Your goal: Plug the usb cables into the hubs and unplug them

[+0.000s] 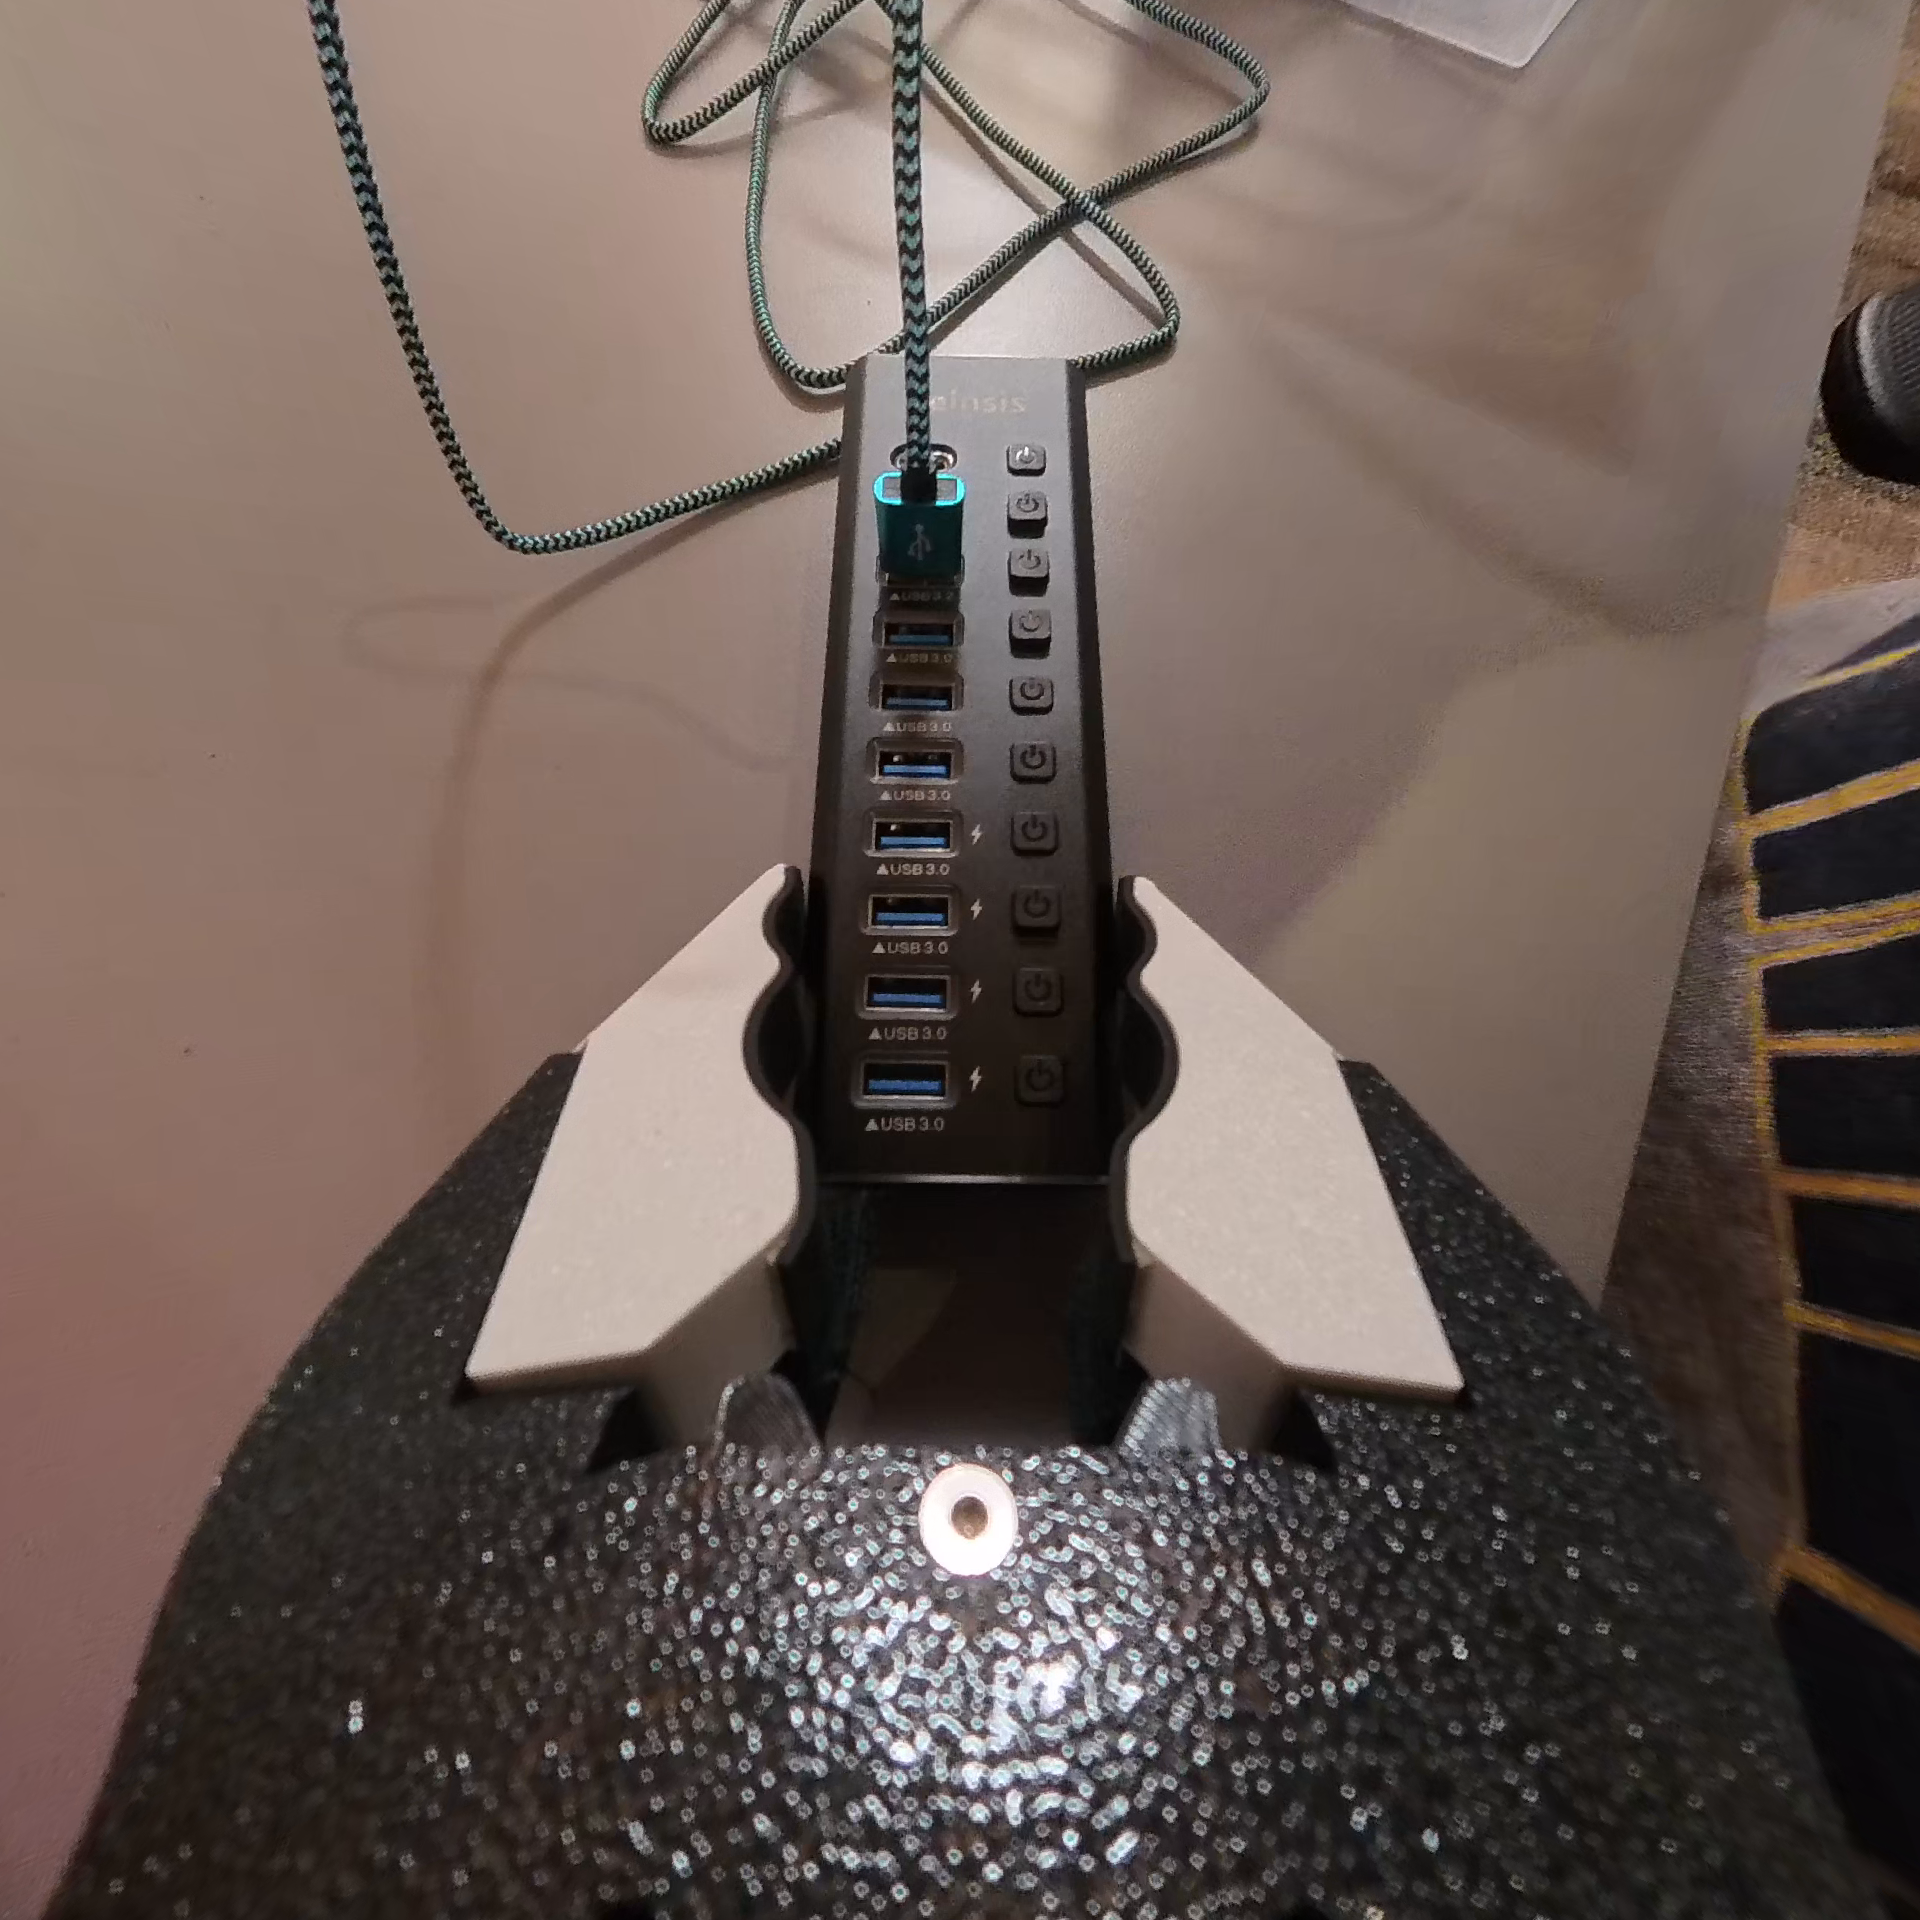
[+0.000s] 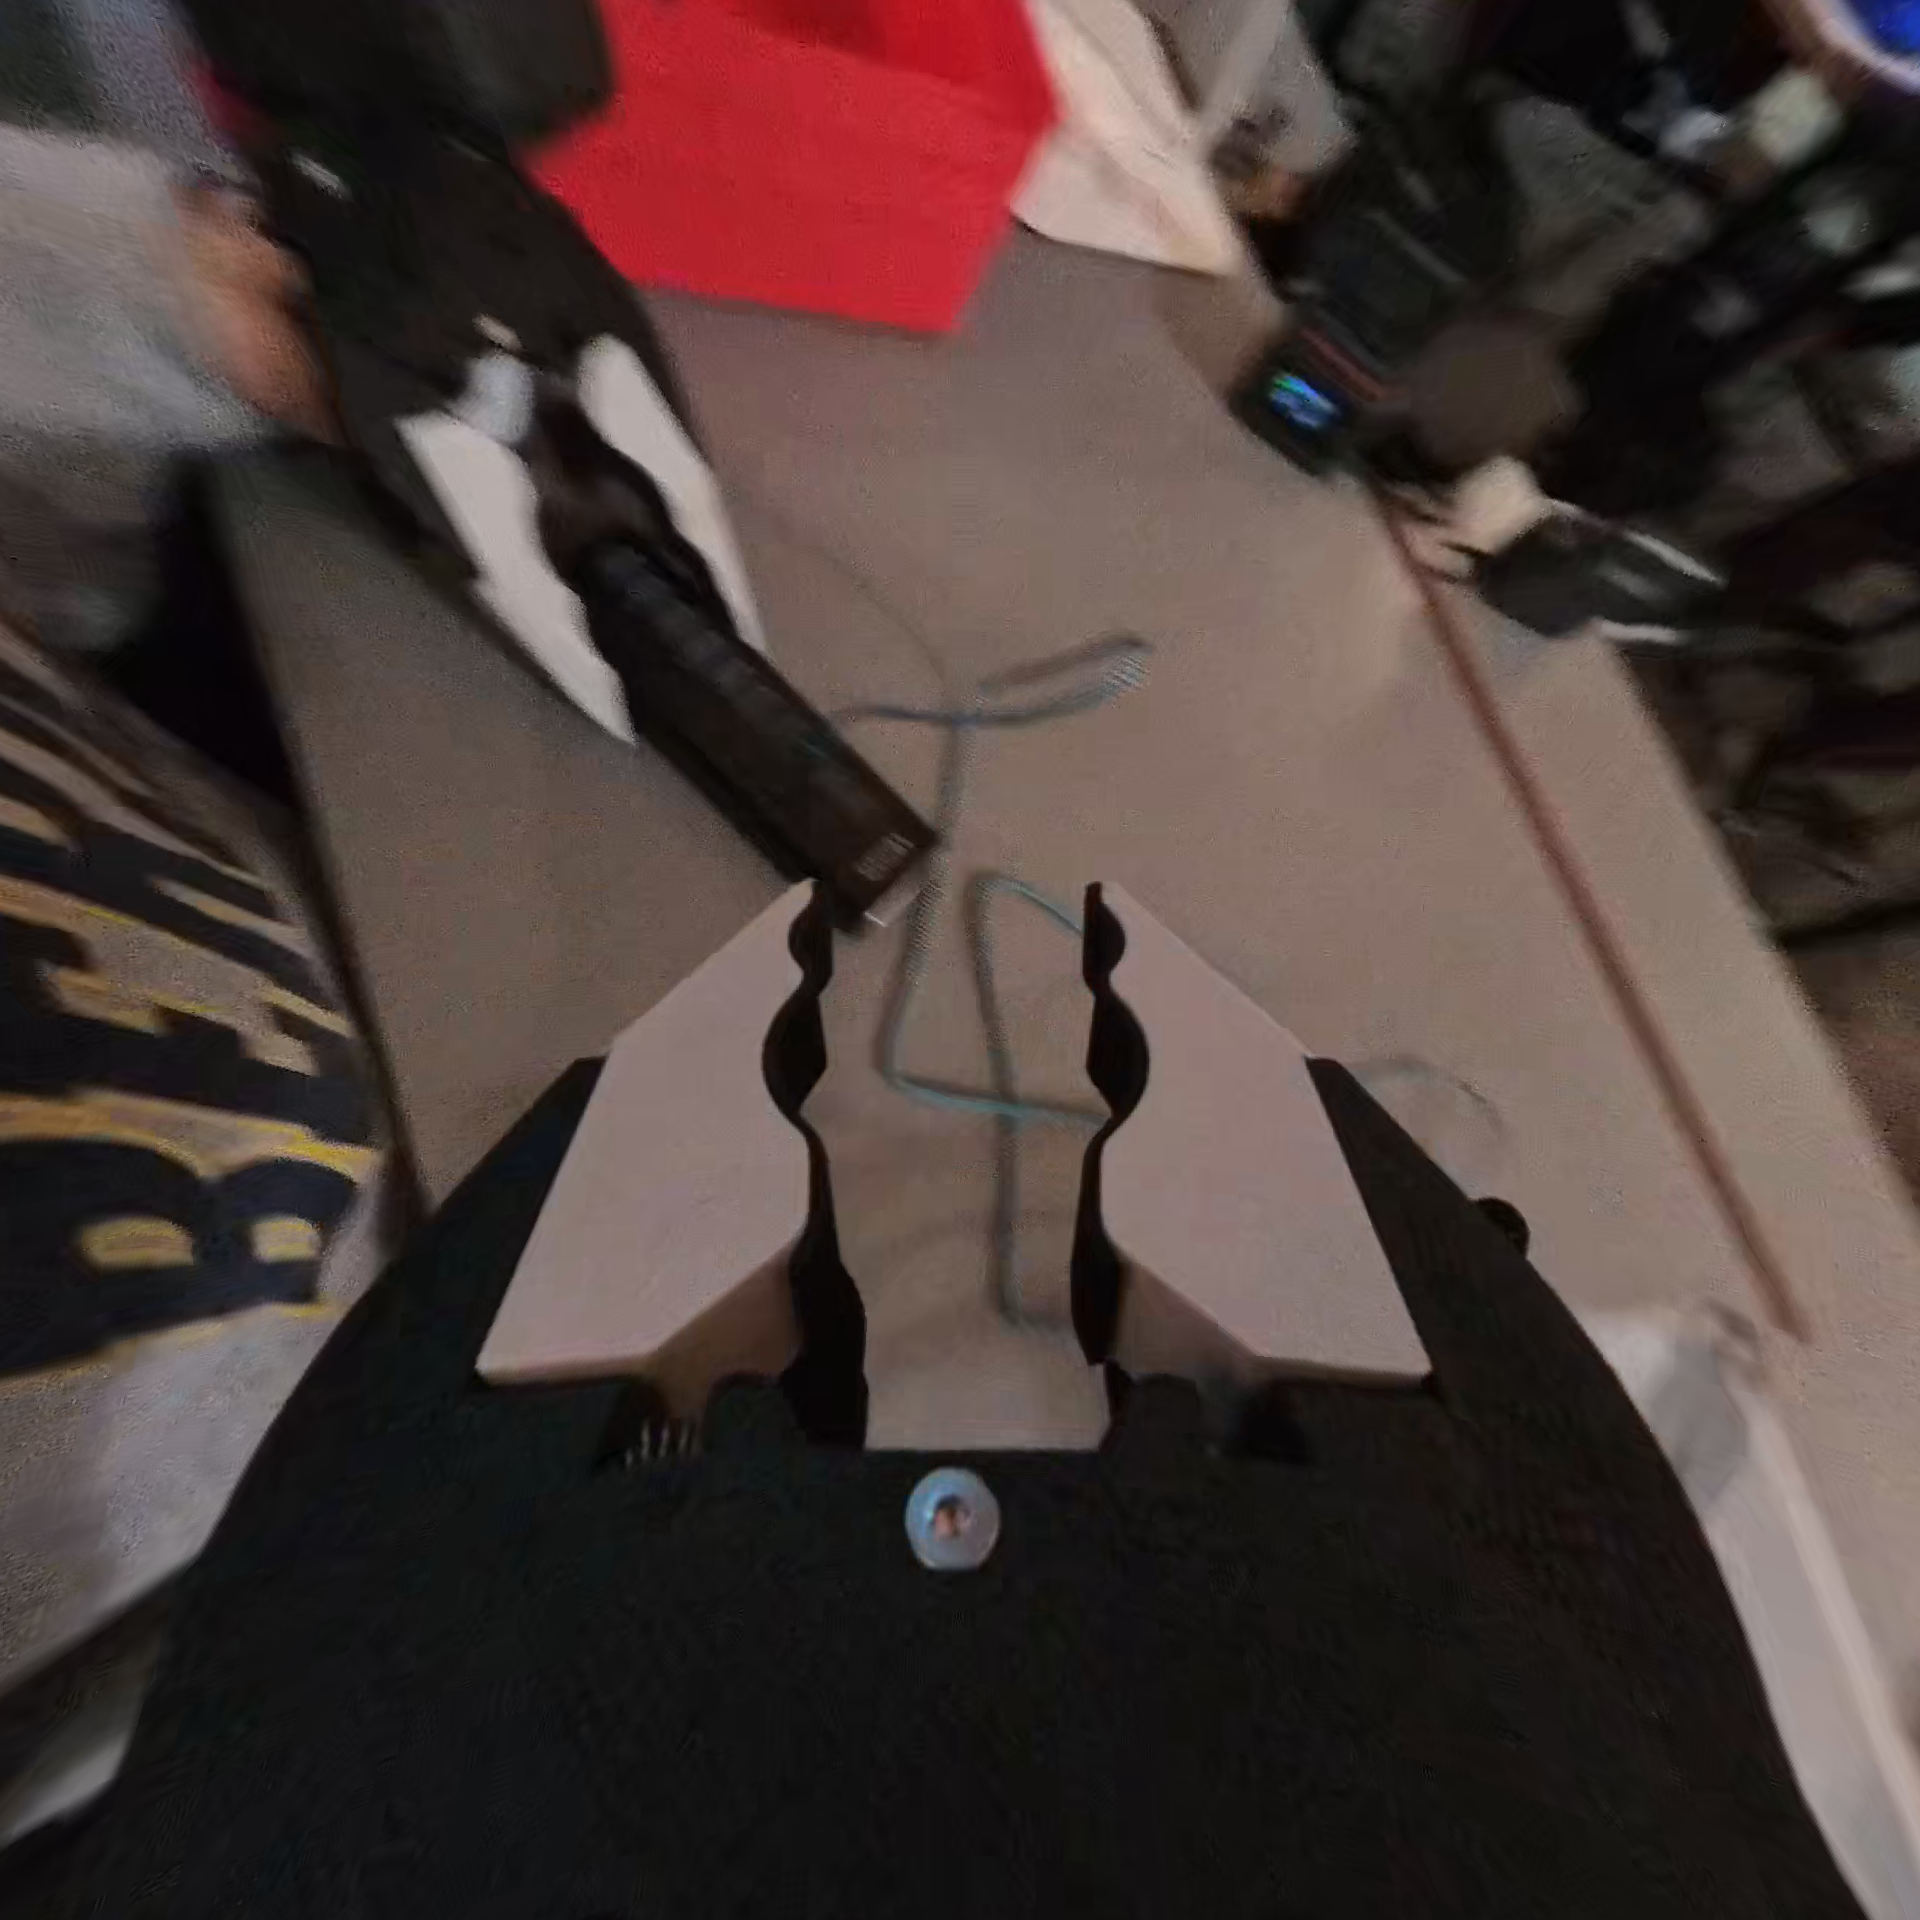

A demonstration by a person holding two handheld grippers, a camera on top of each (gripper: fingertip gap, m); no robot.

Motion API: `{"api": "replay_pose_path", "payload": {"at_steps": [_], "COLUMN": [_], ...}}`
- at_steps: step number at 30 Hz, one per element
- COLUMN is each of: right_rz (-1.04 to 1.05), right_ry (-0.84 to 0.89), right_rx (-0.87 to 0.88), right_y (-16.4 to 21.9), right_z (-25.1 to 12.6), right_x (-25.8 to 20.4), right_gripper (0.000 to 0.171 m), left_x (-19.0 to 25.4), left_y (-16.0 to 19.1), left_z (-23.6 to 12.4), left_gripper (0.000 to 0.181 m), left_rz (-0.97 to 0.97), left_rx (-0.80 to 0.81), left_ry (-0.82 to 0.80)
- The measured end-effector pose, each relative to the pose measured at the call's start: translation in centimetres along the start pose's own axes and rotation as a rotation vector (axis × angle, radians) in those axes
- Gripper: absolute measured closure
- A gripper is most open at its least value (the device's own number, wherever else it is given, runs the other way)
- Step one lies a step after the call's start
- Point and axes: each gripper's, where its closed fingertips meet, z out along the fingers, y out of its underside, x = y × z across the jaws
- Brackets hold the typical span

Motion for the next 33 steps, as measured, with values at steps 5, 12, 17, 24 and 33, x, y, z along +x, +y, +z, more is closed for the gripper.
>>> {"api": "replay_pose_path", "payload": {"at_steps": [5,12,17,24,33], "right_rz": [0.125,0.256,0.263,0.306,0.267], "right_ry": [-0.227,-0.246,-0.313,-0.214,0.036], "right_rx": [-0.087,0.07,0.126,0.096,0.095], "right_y": [3.8,3.0,2.1,2.1,1.7], "right_z": [10.3,14.1,14.9,15.9,16.2], "right_x": [-6.3,-6.3,-6.1,-5.5,-5.6], "right_gripper": [0.127,0.128,0.132,0.146,0.161], "left_x": [0.0,-0.7,0.2,-0.5,0.1], "left_y": [0.0,-0.3,-3.7,-2.9,-2.7], "left_z": [0.0,-0.2,0.6,3.6,3.7], "left_gripper": [0.123,0.108,0.104,0.112,0.123], "left_rz": [0.001,-0.019,0.022,0.032,0.0], "left_rx": [0.0,0.017,0.092,-0.062,-0.06], "left_ry": [0.001,-0.039,-0.019,-0.065,-0.016]}}
